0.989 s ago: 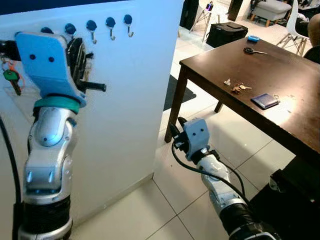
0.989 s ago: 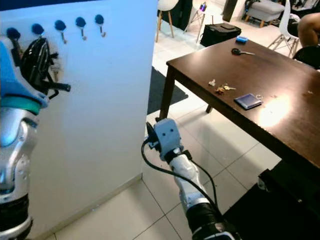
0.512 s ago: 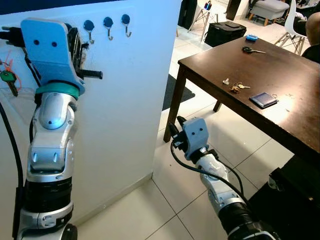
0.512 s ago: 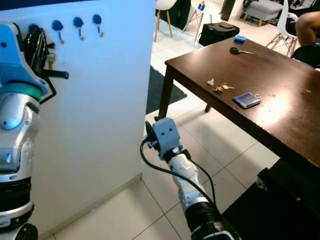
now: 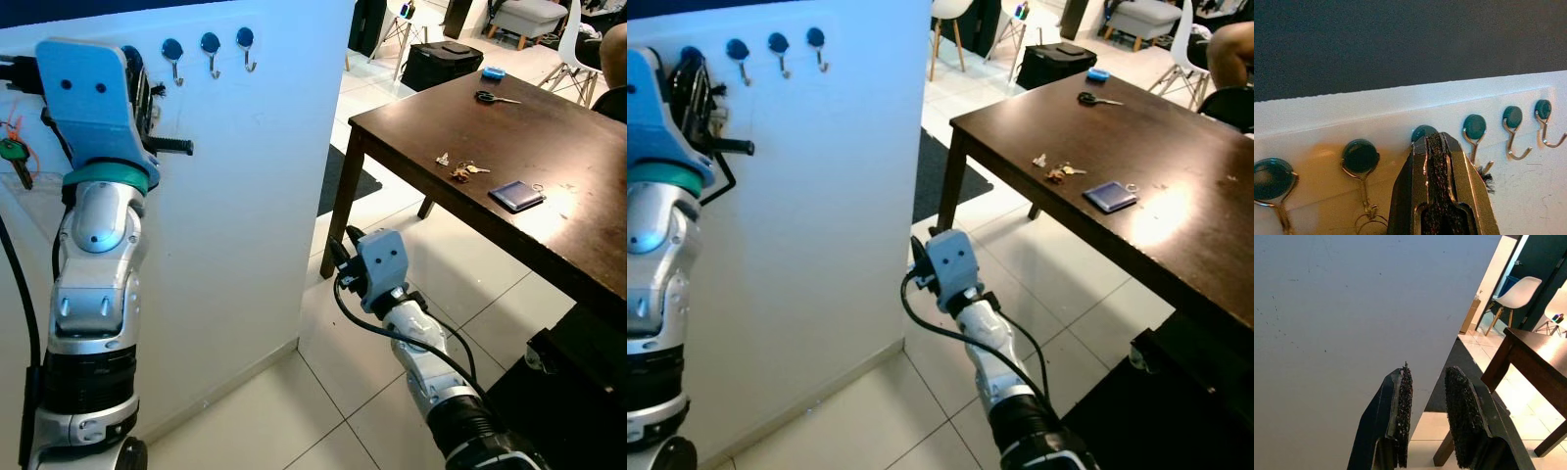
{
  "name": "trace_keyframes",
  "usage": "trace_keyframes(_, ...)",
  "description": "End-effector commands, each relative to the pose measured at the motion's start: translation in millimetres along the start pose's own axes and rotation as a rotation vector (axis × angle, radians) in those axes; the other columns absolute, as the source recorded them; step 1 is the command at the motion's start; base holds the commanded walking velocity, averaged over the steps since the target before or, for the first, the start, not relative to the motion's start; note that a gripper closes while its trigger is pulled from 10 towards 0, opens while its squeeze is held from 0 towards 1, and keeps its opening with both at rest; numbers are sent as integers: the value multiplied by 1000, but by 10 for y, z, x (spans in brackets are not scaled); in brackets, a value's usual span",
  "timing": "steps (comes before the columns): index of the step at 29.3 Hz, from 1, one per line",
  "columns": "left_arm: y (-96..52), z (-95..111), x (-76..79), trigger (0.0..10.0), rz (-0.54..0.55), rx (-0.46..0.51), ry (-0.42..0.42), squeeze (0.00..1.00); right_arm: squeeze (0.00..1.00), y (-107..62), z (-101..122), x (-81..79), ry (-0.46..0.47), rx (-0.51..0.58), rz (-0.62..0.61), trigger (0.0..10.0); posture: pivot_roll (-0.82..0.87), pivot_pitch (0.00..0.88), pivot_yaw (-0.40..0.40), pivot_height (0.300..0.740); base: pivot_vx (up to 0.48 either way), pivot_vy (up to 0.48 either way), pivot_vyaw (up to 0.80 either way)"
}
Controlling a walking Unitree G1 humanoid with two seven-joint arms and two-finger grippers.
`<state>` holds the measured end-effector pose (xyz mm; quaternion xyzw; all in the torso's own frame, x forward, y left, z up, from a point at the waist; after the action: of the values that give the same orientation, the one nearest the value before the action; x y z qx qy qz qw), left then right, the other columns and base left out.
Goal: Hang keys on a hook
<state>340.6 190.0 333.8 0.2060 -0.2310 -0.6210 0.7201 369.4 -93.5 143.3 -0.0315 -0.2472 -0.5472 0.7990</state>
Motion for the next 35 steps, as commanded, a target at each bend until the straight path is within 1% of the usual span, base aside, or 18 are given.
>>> trace_keyframes(1, -24, -59, -67, 10000, 25, -12, 19, 0, 0, -3, -14, 1, 0, -3, -1, 10000, -35, 16, 38, 740, 0, 0, 0)
trace_keyframes(4, -24, -59, -67, 10000, 25, -12, 19, 0, 0, -3, -14, 1, 0, -3, -1, 10000, -35, 16, 38, 740, 0, 0, 0)
trace_keyframes(6, -35, -55, -105, 10000, 33, -12, 24, 0, 0, -4, -14, 2, -1, -3, -1, 10000, -35, 17, 37, 740, 0, 0, 0)
trace_keyframes(11, -35, -55, -105, 10000, 33, -12, 24, 0, 0, -4, -14, 2, -1, -3, -1, 10000, -35, 17, 37, 740, 0, 0, 0)
trace_keyframes(14, -46, -54, -125, 10000, 35, -14, 28, 0, 0, -5, -15, 2, -1, -3, 0, 10000, -34, 18, 36, 740, 0, 0, 0)
trace_keyframes(15, -77, -66, -154, 10000, 37, -22, 35, 0, 0, -5, -15, 1, -2, -3, 0, 10000, -34, 18, 36, 740, 0, 0, 0)
trace_keyframes(18, -77, -66, -154, 10000, 37, -22, 35, 0, 0, -5, -15, 1, -2, -3, 0, 10000, -34, 18, 36, 740, 0, 0, 0)
trace_keyframes(21, -131, -93, -189, 10000, 42, -37, 46, 0, 0, -5, -14, 4, -2, -2, 1, 10000, -30, 19, 32, 740, 0, 0, 0)
trace_keyframes(22, -243, -189, -226, 10000, 35, -75, 68, 0, 0, 0, -15, 8, -3, -2, 1, 10000, -27, 20, 33, 740, 0, 0, 0)
trace_keyframes(25, -257, -195, -209, 10000, 29, -79, 64, 0, 0, 0, -16, 8, -4, -3, 1, 10000, -27, 20, 33, 740, 0, 0, 0)
trace_keyframes(31, -310, -235, -111, 10000, -6, -100, 43, 0, 0, 3, -18, 6, -4, -3, 2, 10000, -26, 16, 32, 740, 0, 0, 0)
trace_keyframes(35, -316, -241, -97, 10000, -10, -102, 41, 0, 0, 3, -18, 6, -4, -3, 2, 10000, -26, 16, 32, 740, 0, 0, 0)
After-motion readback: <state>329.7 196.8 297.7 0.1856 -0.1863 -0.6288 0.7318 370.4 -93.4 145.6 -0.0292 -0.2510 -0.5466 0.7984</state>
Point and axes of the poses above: a point about 5 cm out from each wrist's last joint towards the gripper, its own y axis pointing out of the wrist towards the gripper, its own z axis along the axis of the wrist's last joint, x = y × z, the point moved 3 cm from there along y, pointing out of the wrist towards the gripper, and after that the axes turned 10 degrees about -y, right-handed, at the moved point
